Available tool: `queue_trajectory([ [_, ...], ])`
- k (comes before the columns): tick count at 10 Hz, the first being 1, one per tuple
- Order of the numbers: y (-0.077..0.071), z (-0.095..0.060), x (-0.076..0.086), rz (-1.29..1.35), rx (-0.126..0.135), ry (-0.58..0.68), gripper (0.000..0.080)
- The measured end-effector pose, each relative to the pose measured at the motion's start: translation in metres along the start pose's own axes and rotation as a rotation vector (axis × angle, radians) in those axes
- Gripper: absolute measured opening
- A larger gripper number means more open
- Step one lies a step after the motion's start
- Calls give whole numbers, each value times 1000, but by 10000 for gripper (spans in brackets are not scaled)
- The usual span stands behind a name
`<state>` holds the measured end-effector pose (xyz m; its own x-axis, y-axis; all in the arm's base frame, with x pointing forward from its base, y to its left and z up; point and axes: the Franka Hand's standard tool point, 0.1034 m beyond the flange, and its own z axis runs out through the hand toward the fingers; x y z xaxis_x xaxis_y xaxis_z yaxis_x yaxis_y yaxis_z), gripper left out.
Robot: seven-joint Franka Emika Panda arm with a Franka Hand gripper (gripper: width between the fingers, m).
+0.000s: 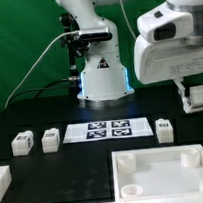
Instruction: Assemble one leg
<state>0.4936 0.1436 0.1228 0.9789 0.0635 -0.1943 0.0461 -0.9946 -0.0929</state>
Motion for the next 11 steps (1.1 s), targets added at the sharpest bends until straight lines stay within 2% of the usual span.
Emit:
queue_trajectory([
  [1, 0, -1, 0, -2, 0, 63, 294],
  [2, 1, -2, 11, -15, 10, 191, 294],
  [3, 10, -2, 30, -58, 16, 346, 294],
  [4, 22, -14, 46, -89, 5, 417, 294],
  [5, 29, -44, 71, -78, 4, 548, 294],
  [6, 19, -67, 80, -61, 16, 644, 294],
  [7, 9, -81, 76, -44, 37, 767, 294],
  [8, 8, -80, 71, -51, 43, 859, 294],
  [9, 8, -75, 71, -54, 45, 897, 294],
  [11, 9, -68, 70, -66, 35, 874, 294],
])
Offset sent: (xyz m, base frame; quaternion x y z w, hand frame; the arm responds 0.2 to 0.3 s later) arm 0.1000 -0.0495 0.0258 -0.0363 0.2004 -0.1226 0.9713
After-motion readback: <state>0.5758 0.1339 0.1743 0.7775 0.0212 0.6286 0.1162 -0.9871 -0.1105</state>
